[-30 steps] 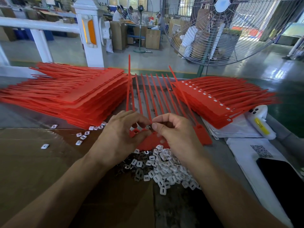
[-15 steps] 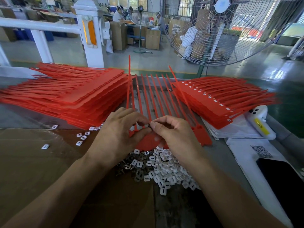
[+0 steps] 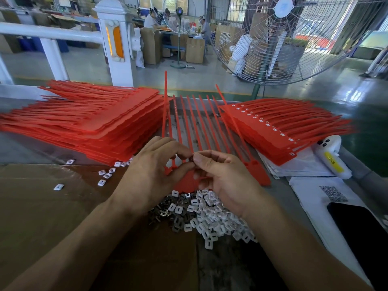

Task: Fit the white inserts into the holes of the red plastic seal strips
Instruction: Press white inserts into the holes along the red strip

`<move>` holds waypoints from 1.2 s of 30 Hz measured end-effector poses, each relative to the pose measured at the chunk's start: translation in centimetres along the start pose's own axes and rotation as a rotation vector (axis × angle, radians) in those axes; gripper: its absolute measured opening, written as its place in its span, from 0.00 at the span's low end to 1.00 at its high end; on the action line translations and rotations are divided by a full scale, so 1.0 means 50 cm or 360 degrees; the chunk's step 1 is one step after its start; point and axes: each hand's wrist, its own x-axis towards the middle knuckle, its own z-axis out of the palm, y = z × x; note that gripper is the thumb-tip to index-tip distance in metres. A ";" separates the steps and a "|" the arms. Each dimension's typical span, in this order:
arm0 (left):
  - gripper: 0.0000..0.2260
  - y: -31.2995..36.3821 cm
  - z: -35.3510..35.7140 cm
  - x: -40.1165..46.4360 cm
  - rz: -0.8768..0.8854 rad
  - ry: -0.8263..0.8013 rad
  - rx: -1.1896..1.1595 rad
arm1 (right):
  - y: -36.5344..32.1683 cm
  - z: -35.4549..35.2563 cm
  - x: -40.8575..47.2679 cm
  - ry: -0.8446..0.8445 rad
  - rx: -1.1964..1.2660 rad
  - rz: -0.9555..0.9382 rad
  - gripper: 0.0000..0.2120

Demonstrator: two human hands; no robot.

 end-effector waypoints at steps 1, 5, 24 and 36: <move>0.07 0.002 0.000 0.000 -0.0009 0.0002 -0.0021 | 0.000 -0.001 0.000 -0.0029 0.0051 0.0003 0.13; 0.06 0.010 -0.003 -0.001 -0.0045 0.0039 -0.0155 | -0.001 -0.004 0.001 -0.0089 0.0150 0.0003 0.10; 0.11 -0.020 -0.029 -0.004 0.0194 -0.0761 0.0261 | 0.004 -0.015 -0.006 0.0371 -0.0346 -0.0257 0.02; 0.06 -0.005 -0.002 -0.002 -0.0043 -0.0133 -0.0090 | 0.008 -0.008 0.001 0.0296 -0.0420 -0.0242 0.06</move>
